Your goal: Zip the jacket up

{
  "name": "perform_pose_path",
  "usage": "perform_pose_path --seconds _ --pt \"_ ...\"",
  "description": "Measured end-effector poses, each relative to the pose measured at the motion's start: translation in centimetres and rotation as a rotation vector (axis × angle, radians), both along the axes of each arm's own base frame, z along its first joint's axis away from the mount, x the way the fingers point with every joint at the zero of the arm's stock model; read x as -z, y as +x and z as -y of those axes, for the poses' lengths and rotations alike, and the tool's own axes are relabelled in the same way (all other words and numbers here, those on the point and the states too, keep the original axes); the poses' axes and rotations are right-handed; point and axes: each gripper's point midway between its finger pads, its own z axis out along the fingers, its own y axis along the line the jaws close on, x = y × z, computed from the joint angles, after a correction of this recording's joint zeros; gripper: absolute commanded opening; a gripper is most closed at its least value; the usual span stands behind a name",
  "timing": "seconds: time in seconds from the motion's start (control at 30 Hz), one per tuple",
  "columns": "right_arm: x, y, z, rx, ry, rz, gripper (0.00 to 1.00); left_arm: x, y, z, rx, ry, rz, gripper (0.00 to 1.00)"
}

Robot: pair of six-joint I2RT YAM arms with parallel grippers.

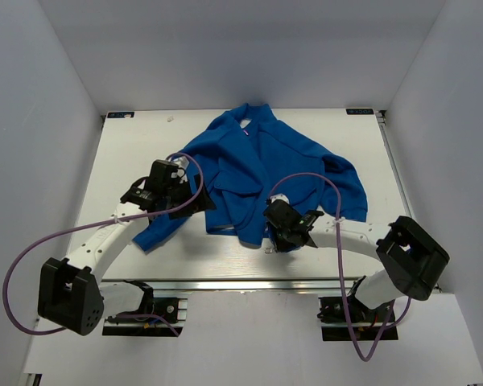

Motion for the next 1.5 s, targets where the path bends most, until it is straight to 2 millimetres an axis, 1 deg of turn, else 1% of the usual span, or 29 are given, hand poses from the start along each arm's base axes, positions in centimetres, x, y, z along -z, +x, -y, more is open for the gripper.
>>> perform_pose_path --seconds 0.07,0.1,0.17,0.23,0.33,0.4,0.5,0.6,0.67,0.73,0.77,0.8,0.87,0.9,0.93,1.0,1.1,1.37,1.5 --pt "0.0 0.2 -0.2 0.009 0.009 0.008 0.1 -0.3 0.0 0.2 0.01 0.006 0.007 0.98" --pt "-0.1 0.3 -0.3 0.011 0.017 0.012 0.02 -0.6 0.0 0.3 0.017 0.01 0.012 0.98" --pt "-0.2 0.4 -0.5 0.008 0.032 0.019 0.0 -1.0 -0.1 0.8 0.038 0.019 0.02 0.98" --pt "-0.3 0.3 -0.5 0.007 0.045 0.025 0.0 -1.2 -0.4 1.8 0.077 0.026 0.026 0.98" --pt "-0.6 0.0 -0.4 0.003 0.062 0.024 0.0 -1.0 -1.9 4.1 0.168 0.034 0.016 0.98" --pt "-1.1 0.0 0.0 0.016 0.077 0.03 0.0 -0.3 -3.0 5.6 0.232 0.043 -0.003 0.98" --pt "-3.2 0.6 0.6 0.059 0.139 0.075 0.0 1.1 -4.7 7.6 0.319 0.081 -0.055 0.98" --pt "-5.6 1.7 1.5 0.118 0.217 0.133 0.0 2.2 -5.4 9.7 0.381 0.117 -0.087 0.98" --pt "-6.5 2.3 1.9 0.146 0.249 0.153 0.0 2.8 -5.7 11.4 0.413 0.142 -0.103 0.98" --pt "-6.6 2.5 2.4 0.169 0.261 0.158 0.0 3.5 -6.0 12.9 0.434 0.173 -0.117 0.98" --pt "-6.4 2.4 2.5 0.175 0.261 0.152 0.0 3.9 -6.1 13.5 0.44 0.19 -0.122 0.96" --pt "-6.1 2.3 2.7 0.179 0.258 0.144 0.0 4.3 -6.3 14.0 0.443 0.207 -0.13 0.92" --pt "-5.4 1.9 2.9 0.183 0.25 0.124 0.0 5.1 -6.6 14.9 0.444 0.231 -0.139 0.88" --pt "-5.1 1.7 3.0 0.185 0.247 0.113 0.0 5.5 -6.8 15.1 0.445 0.24 -0.146 0.86" --pt "-4.9 1.5 3.1 0.189 0.246 0.106 0.0 5.8 -7.0 15.1 0.442 0.25 -0.151 0.82" --pt "-4.5 1.3 3.3 0.201 0.243 0.095 0.0 6.5 -7.0 14.9 0.428 0.272 -0.166 0.8" --pt "-4.0 1.2 3.6 0.219 0.24 0.087 0.0 7.3 -7.0 14.8 0.416 0.309 -0.176 0.79" --pt "-3.5 1.0 3.8 0.243 0.247 0.07 0.0 8.8 -5.9 14.8 0.378 0.414 -0.145 0.79" --pt "-3.4 0.9 3.9 0.254 0.25 0.065 0.0 9.4 -5.4 14.6 0.364 0.445 -0.138 0.76"
